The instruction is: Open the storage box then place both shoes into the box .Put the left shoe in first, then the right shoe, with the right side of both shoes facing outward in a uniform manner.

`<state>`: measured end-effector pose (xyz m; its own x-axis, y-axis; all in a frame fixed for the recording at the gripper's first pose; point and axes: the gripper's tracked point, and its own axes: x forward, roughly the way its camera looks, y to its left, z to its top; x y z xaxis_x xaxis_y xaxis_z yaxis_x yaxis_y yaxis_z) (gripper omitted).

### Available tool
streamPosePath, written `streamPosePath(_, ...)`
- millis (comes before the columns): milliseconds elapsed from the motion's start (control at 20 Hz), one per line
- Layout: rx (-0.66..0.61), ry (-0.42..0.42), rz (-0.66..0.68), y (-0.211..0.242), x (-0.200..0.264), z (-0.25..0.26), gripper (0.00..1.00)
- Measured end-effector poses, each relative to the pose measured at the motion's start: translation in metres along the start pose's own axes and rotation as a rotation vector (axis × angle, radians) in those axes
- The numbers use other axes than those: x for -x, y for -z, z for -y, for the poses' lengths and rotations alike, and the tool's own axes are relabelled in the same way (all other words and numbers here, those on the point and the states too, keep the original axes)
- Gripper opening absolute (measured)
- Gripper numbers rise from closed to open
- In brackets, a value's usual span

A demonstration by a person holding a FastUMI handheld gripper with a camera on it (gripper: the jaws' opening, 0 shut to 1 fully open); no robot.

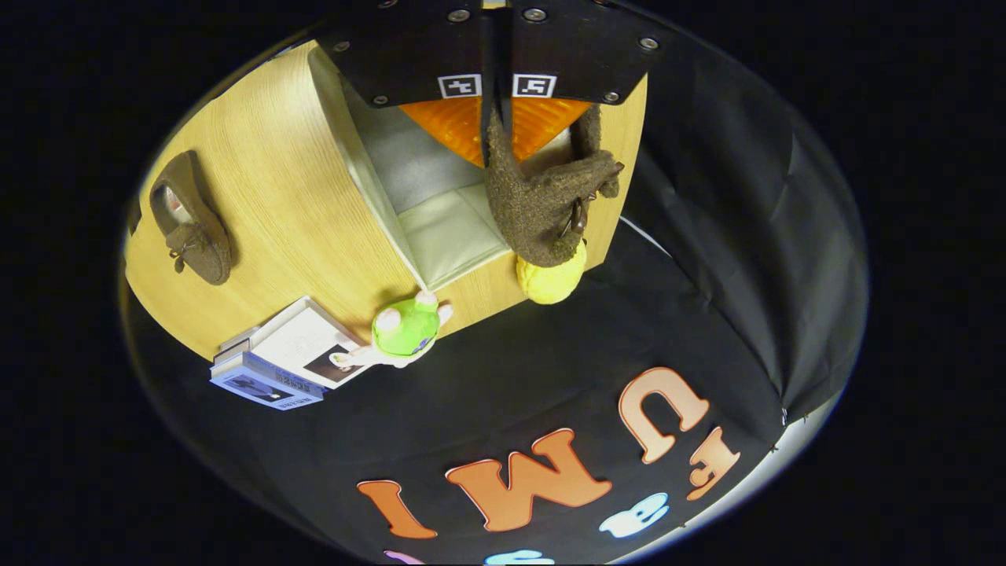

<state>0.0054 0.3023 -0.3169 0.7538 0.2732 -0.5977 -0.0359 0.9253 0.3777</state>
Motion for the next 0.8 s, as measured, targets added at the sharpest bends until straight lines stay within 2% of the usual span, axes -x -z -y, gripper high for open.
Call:
streamPosePath(200,0.011,0.035,-0.057,0.018,-0.014,-0.003,0.01)
streamPosePath(300,0.050,0.072,-0.107,0.030,-0.025,-0.005,0.03)
streamPosePath(400,0.046,0.062,-0.121,0.037,-0.025,-0.005,0.08)
streamPosePath(450,0.040,0.060,-0.126,0.037,-0.026,-0.005,0.29)
streamPosePath(550,0.039,0.065,-0.147,0.037,-0.022,0.000,0.65)
streamPosePath(700,0.050,0.029,-0.128,0.025,-0.005,-0.003,0.99)
streamPosePath(800,0.069,0.000,-0.089,0.008,0.008,-0.003,0.98)
